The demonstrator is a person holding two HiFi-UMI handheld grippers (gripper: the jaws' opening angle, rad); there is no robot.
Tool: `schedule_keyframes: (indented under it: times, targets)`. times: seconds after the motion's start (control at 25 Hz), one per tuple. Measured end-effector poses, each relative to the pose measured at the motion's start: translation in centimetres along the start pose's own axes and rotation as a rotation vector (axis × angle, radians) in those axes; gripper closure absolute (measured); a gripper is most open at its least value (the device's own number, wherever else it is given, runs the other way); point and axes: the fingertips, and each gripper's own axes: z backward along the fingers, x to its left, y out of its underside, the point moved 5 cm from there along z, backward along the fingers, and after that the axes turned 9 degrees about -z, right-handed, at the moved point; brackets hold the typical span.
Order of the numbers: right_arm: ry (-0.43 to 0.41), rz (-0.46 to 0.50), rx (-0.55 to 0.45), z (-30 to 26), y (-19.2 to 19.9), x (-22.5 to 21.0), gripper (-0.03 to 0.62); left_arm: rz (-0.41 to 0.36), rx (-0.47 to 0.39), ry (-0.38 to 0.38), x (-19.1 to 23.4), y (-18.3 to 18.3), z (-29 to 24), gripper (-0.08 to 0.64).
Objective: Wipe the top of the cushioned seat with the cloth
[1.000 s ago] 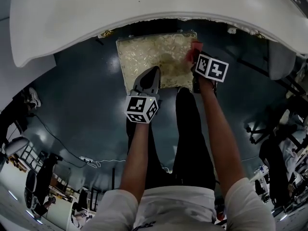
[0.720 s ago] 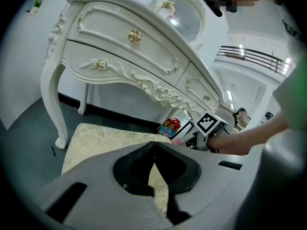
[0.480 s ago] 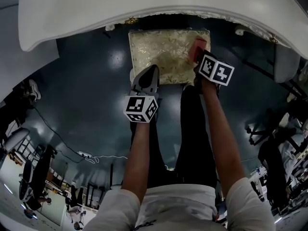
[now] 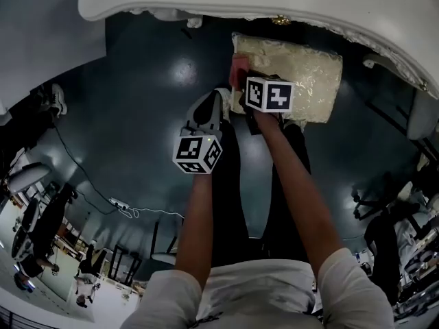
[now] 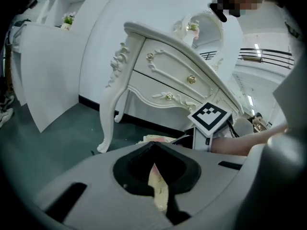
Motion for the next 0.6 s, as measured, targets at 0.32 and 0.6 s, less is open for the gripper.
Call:
schedule_keyframes:
  times: [0.32, 0.6]
  targets:
    - [0.114, 0.01, 0.041, -3.2, 0.2, 0.4, 0.569, 0.019, 0.003, -0.024, 2.8, 0.5, 0.9, 0.548]
    - [0.092, 0.004, 0.014, -0.6, 0.1, -1.6, 0.569, 0.01, 0.019, 0.029, -0.6, 0.9, -0.8, 0.548]
